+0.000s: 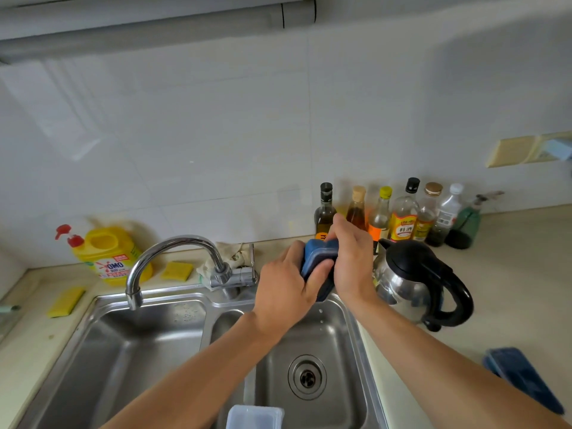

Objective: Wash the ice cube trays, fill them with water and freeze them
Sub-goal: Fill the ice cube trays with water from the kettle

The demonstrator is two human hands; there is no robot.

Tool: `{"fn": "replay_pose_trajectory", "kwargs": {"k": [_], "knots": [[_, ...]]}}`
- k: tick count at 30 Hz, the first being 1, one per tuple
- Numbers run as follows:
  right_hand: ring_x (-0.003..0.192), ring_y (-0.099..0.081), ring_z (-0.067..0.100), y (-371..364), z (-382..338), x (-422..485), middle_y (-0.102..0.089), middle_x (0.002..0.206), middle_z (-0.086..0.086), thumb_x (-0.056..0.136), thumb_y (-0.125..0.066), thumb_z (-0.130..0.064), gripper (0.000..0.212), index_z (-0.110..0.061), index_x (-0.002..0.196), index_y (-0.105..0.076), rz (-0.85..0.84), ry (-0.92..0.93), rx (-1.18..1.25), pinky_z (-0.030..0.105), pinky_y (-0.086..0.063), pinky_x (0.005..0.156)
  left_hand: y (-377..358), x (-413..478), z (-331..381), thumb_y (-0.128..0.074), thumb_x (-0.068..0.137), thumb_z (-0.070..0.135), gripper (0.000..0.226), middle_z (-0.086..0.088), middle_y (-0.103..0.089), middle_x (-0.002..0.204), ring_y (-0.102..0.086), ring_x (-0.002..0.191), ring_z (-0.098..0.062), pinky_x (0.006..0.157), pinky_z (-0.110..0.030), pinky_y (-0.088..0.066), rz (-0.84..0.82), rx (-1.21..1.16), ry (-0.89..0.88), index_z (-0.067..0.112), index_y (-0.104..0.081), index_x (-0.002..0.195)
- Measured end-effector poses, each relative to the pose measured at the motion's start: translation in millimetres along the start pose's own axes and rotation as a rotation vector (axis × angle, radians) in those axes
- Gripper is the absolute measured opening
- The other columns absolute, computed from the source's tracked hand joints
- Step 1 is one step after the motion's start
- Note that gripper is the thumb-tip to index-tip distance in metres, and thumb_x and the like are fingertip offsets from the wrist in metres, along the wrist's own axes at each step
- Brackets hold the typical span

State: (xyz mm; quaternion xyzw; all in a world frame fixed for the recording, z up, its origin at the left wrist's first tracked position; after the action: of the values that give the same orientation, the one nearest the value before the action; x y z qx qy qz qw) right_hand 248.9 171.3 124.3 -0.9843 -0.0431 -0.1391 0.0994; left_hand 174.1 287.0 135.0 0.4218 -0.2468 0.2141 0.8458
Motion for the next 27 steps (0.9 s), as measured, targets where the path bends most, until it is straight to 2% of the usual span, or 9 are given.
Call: {"fn": "replay_pose_trajectory", "kwargs": {"k": [3, 6, 8, 10, 12, 15, 17, 23, 27], "knots": [[0.054, -0.047, 0.009, -5.2, 12.6, -3.6, -0.046, 0.057, -0.001, 0.097, -0.046, -0.045, 0.056, 0.002, 0.067, -0.045, 0.004, -0.052, -0.043, 0.016, -0.042, 0.056, -4.9, -3.2, -15.9, -0.042, 0.091, 0.066, 0.054, 0.01, -0.055, 0.074, -0.056, 0.061, -0.015, 0.057, -0.025, -0.045, -0.042, -0.008, 0.026, 0.014, -0.058, 0.093], [0.055, -0.051, 0.006, -12.6, 32.0, -8.3, -0.051, 0.057, -0.007, 0.094, -0.045, -0.059, 0.055, -0.012, 0.067, -0.05, -0.053, -0.121, -0.107, 0.013, -0.043, 0.056, -13.1, -11.7, -39.3, -0.033, 0.09, 0.077, 0.064, 0.011, -0.06, 0.077, -0.059, 0.064, -0.007, 0.057, -0.016, -0.045, -0.093, -0.063, 0.073, 0.019, -0.059, 0.098], [0.061, -0.056, 0.007, -18.4, 49.8, -14.7, -0.058, 0.064, -0.002, 0.091, -0.042, -0.068, 0.059, -0.013, 0.073, -0.054, -0.133, -0.201, -0.185, 0.014, -0.046, 0.058, -18.0, -17.6, -62.3, -0.034, 0.089, 0.078, 0.063, 0.013, -0.063, 0.079, -0.062, 0.069, -0.004, 0.06, -0.015, -0.047, -0.118, -0.077, 0.147, 0.023, -0.061, 0.103], [0.079, -0.066, 0.008, -23.7, 72.4, -25.1, -0.069, 0.084, -0.001, 0.089, -0.042, -0.074, 0.062, -0.016, 0.091, -0.064, -0.237, -0.311, -0.278, 0.02, -0.054, 0.072, -25.0, -23.7, -91.6, -0.04, 0.09, 0.072, 0.053, 0.012, -0.067, 0.081, -0.065, 0.074, -0.005, 0.063, -0.019, -0.051, -0.14, -0.133, 0.294, 0.026, -0.062, 0.103], [0.096, -0.069, 0.014, -22.9, 96.4, -39.6, -0.071, 0.102, -0.002, 0.092, -0.048, -0.07, 0.051, -0.024, 0.107, -0.064, -0.329, -0.445, -0.378, 0.033, -0.058, 0.087, -35.5, -32.5, -124.5, -0.046, 0.096, 0.062, 0.044, 0.006, -0.07, 0.082, -0.069, 0.078, -0.015, 0.066, -0.028, -0.056, -0.155, -0.303, 0.535, 0.022, -0.065, 0.096], [0.1, -0.069, 0.016, -23.9, 119.5, -61.2, -0.072, 0.108, 0.0, 0.099, -0.059, -0.052, 0.033, -0.024, 0.116, -0.064, -0.46, -0.617, -0.391, 0.034, -0.058, 0.089, -52.0, -49.5, -161.8, -0.047, 0.1, 0.054, 0.042, -0.009, -0.071, 0.093, -0.07, 0.09, -0.028, 0.08, -0.044, -0.061, -0.143, -0.542, 0.906, 0.015, -0.064, 0.097], [0.098, -0.071, 0.016, -26.2, 122.7, -67.3, -0.074, 0.108, 0.002, 0.099, -0.063, -0.043, 0.027, -0.022, 0.116, -0.066, -0.489, -0.66, -0.369, 0.034, -0.057, 0.09, -60.1, -56.7, -171.1, -0.047, 0.101, 0.053, 0.042, -0.011, -0.071, 0.097, -0.07, 0.093, -0.03, 0.086, -0.046, -0.059, -0.14, -0.626, 1.046, 0.014, -0.062, 0.099], [0.089, -0.072, 0.019, -12.8, 113.6, -63.5, -0.077, 0.103, 0.013, 0.098, -0.065, -0.021, 0.017, -0.012, 0.111, -0.07, -0.445, -0.645, -0.318, 0.039, -0.058, 0.09, -77.7, -54.5, -152.0, -0.047, 0.103, 0.048, 0.038, -0.008, -0.07, 0.092, -0.069, 0.073, -0.018, 0.045, -0.018, -0.05, -0.166, -0.689, 1.078, 0.013, -0.06, 0.106], [0.088, -0.074, 0.023, 29.1, 106.9, -57.3, -0.077, 0.099, 0.013, 0.096, -0.068, -0.016, 0.016, -0.006, 0.109, -0.07, -0.406, -0.646, -0.32, 0.039, -0.059, 0.087, -99.7, -47.6, -107.0, -0.046, 0.105, 0.041, 0.027, -0.006, -0.072, 0.092, -0.072, 0.063, -0.01, 0.048, -0.019, -0.052, -0.202, -0.792, 1.002, 0.019, -0.061, 0.104]]}}
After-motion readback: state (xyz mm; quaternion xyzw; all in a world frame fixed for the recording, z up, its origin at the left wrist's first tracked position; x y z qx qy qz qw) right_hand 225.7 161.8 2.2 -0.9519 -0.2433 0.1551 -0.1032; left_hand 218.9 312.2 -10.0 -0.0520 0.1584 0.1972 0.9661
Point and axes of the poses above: each hand's wrist, its own x-axis towards the middle knuckle, its own y-axis out of the back of the hand, z = x × y, the point moved 9 cm from there along x, towards the middle knuckle
